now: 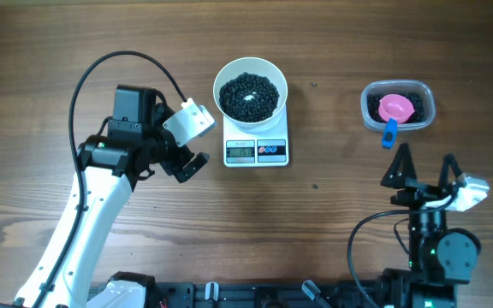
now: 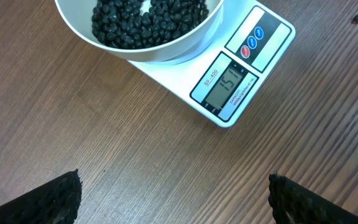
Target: Scoop item into bowl and weigh 150g on scale
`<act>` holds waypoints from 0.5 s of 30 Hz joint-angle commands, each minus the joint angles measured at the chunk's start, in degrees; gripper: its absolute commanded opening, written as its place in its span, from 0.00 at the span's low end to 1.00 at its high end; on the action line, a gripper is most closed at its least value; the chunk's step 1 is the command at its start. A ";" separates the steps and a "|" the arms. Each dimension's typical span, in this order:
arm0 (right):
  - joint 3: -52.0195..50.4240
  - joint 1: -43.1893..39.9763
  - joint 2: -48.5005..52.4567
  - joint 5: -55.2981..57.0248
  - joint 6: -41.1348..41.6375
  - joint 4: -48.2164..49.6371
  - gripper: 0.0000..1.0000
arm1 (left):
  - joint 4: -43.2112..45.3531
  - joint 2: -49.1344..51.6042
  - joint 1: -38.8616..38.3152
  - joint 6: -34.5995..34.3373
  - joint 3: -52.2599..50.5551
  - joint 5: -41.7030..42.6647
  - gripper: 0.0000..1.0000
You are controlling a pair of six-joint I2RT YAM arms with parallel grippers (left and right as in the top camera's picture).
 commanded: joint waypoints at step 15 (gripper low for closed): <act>-7.67 0.20 -3.72 0.55 -13.33 1.60 0.98 | 0.11 0.07 0.26 0.90 -0.48 1.05 1.00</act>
